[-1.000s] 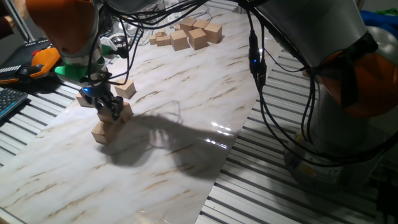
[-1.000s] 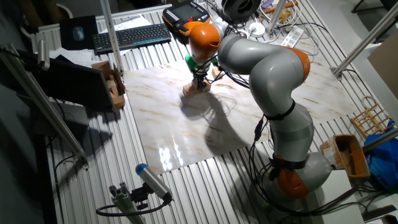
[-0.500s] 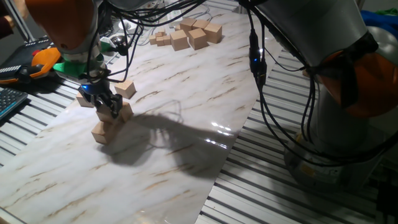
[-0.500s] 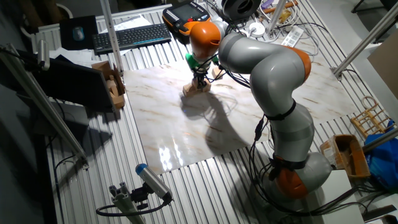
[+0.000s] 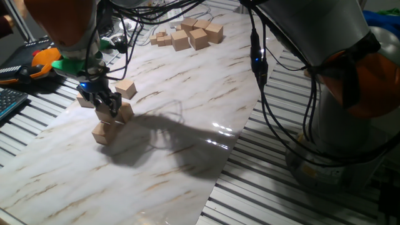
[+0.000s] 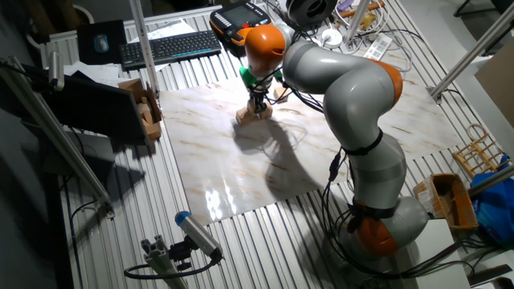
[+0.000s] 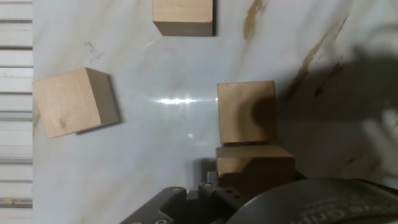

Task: Stack the blocks into a pyramid shape

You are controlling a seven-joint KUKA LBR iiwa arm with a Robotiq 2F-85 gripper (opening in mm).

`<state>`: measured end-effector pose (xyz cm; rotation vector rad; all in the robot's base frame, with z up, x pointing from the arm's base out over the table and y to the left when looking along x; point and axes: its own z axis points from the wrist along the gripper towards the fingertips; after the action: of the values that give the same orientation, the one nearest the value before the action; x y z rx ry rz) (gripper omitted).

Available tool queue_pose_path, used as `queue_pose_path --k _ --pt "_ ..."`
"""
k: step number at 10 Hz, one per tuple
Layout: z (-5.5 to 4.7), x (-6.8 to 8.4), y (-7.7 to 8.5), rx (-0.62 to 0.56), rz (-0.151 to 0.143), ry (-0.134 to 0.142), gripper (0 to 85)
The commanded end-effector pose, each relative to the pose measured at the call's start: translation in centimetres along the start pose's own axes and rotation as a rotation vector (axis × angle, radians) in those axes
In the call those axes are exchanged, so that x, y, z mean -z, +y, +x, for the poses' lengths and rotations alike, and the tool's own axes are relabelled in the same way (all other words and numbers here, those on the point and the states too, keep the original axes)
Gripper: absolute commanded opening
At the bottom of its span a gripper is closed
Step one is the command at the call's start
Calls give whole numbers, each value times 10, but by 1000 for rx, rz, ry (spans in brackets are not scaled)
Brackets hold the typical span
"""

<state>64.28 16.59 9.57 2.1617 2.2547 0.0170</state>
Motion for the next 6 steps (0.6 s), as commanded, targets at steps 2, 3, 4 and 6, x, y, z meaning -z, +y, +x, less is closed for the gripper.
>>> queue_pose_path --k 2,3,4,6 --pt "4 8 0 -2 0 0 0" --pt "8 12 0 -14 0 3 0" --pt "12 14 0 -21 3 -6 0" --pt "19 15 0 -27 4 -17 0"
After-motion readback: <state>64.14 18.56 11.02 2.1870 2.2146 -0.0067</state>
